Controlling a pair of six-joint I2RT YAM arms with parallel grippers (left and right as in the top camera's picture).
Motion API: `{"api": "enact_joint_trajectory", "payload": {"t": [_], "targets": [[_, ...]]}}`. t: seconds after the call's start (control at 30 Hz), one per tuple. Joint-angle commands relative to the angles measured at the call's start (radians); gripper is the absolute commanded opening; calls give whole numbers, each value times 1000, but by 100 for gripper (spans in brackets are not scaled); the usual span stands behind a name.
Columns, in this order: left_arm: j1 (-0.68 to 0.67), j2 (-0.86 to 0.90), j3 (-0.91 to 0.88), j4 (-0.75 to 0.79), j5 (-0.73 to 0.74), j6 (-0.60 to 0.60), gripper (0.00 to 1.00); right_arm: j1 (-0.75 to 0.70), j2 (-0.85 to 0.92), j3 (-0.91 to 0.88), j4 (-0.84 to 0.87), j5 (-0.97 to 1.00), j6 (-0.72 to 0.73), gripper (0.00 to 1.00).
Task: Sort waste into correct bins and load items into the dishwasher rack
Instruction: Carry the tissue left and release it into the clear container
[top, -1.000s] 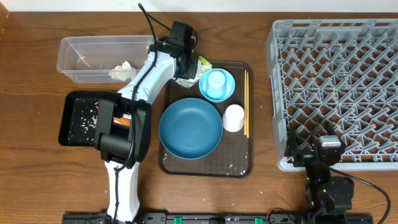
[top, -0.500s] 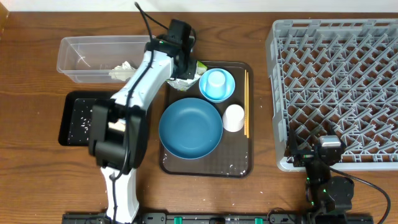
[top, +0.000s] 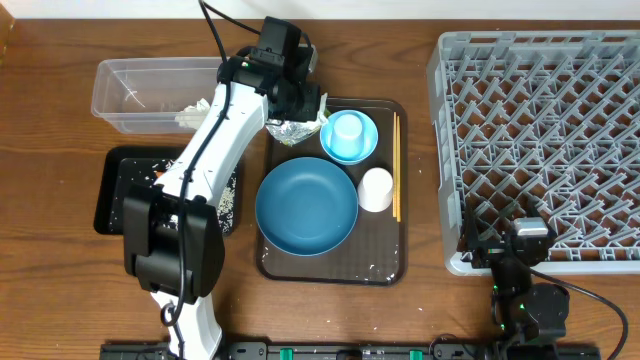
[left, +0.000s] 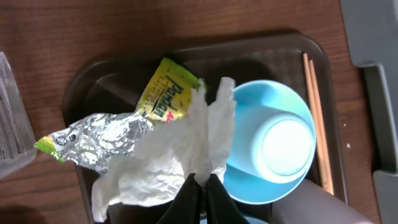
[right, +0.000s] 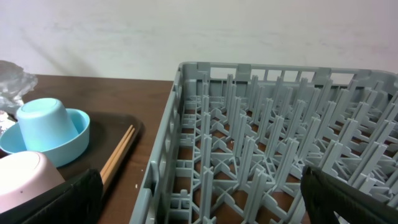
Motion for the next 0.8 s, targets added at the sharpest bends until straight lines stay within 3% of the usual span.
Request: {"api": "enact_joint_trajectory", "payload": {"t": [0.0, 0.37, 0.7, 0.73, 0.77], "targets": [[22, -59, -5, 37, 3, -10, 6, -11, 0, -2, -3, 3, 14, 99], [192, -140, -5, 201, -182, -148, 6, -11, 0, -2, -3, 3, 14, 99], [346, -66, -5, 203, -185, -163, 6, -11, 0, -2, -3, 3, 14, 99], [356, -58, -5, 201, -185, -163, 8, -11, 0, -2, -3, 3, 14, 99], [365, -48, -5, 189, -185, -163, 17, -11, 0, -2, -3, 3, 14, 99]]}}
